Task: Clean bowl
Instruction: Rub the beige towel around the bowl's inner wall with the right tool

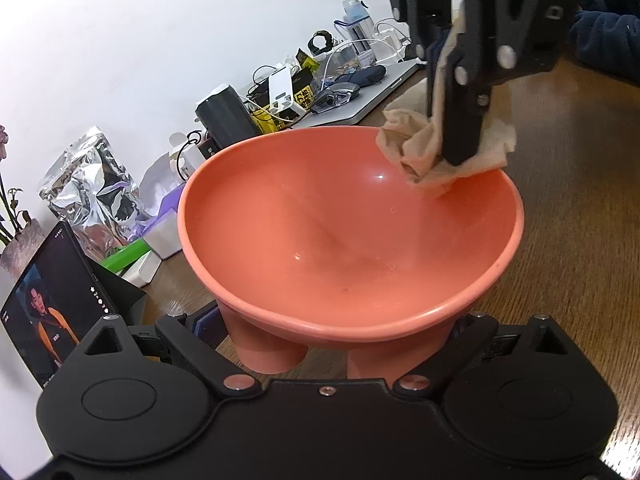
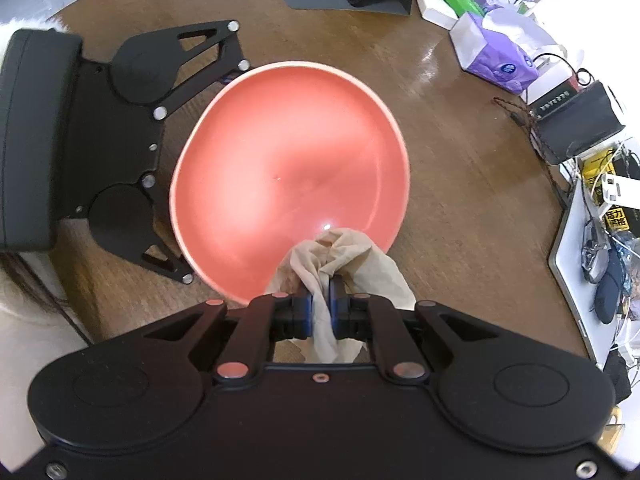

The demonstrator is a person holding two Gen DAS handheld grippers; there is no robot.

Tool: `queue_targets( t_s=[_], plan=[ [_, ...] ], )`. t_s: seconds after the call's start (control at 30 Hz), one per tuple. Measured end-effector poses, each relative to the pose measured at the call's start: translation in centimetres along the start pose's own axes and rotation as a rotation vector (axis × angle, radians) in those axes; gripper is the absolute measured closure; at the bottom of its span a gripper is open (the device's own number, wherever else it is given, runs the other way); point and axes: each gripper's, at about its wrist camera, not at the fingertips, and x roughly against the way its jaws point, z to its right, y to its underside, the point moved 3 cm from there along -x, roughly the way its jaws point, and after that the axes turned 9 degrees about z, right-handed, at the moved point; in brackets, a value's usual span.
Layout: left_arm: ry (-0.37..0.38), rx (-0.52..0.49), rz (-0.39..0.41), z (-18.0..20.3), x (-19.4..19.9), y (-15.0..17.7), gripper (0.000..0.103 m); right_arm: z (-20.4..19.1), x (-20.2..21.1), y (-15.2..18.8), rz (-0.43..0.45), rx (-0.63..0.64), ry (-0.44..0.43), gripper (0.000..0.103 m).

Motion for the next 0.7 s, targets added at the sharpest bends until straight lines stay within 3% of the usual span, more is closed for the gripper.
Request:
queue_targets(
  t_s=[0.7],
  plan=[
    [-0.009,0.0,-0.002,0.6,0.3,-0.3,0.008,-2.7,0.9,-1.4,0.048,0.001,-0.139,0.094]
  ],
)
